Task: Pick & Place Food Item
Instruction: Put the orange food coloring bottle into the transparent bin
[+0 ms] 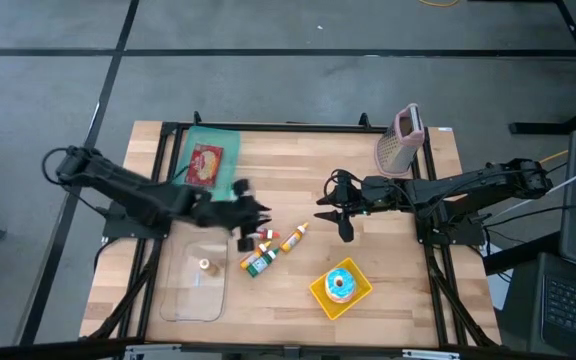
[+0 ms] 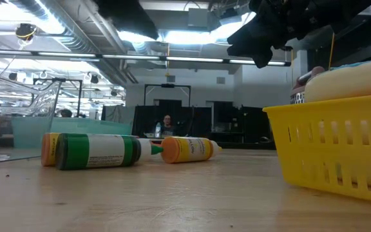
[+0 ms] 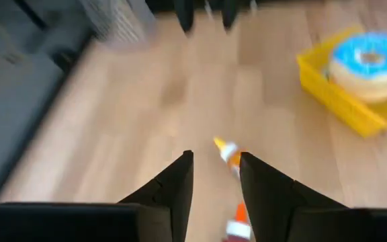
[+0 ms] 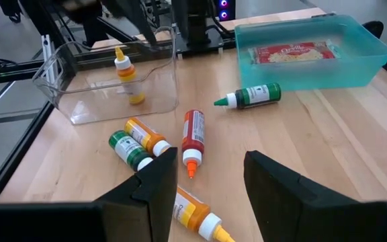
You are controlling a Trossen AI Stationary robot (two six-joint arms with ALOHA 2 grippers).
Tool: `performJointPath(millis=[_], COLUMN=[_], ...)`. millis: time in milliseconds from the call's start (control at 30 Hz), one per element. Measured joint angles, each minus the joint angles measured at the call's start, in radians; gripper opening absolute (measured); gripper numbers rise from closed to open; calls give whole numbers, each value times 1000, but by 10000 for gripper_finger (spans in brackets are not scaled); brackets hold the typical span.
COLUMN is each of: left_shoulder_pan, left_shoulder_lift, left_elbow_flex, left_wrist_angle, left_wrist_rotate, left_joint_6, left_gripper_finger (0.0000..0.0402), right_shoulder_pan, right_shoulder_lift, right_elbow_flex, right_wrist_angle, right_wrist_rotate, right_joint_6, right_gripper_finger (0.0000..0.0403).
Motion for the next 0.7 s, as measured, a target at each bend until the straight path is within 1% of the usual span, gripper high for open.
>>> performJointPath(millis=[67, 167, 267, 467, 700], left_shoulder_pan=[53, 98, 126, 145, 145], left_shoulder_lift=[56, 143, 228, 366, 458], left_elbow_flex=[44, 104, 144, 188, 193], left_wrist_angle=[-66, -190, -269, -270, -271], left_wrist_rotate=[109, 200, 242, 330, 376], left_joint_6=[8, 11, 22, 64, 73], left_gripper_finger=[120, 127, 135, 150, 151], right_shoulder_pan=[0, 0, 0, 0, 0], right_shoulder_lift=[0, 0, 0, 0, 0], right_elbow_flex=[0, 0, 0, 0, 0], right_wrist_angle=[0, 0, -1, -1, -2], right_wrist_rotate=[0, 0, -1, -4, -4], right_joint_6=[0, 0, 0, 0, -1], right_gripper_finger=[168, 168, 168, 168, 168])
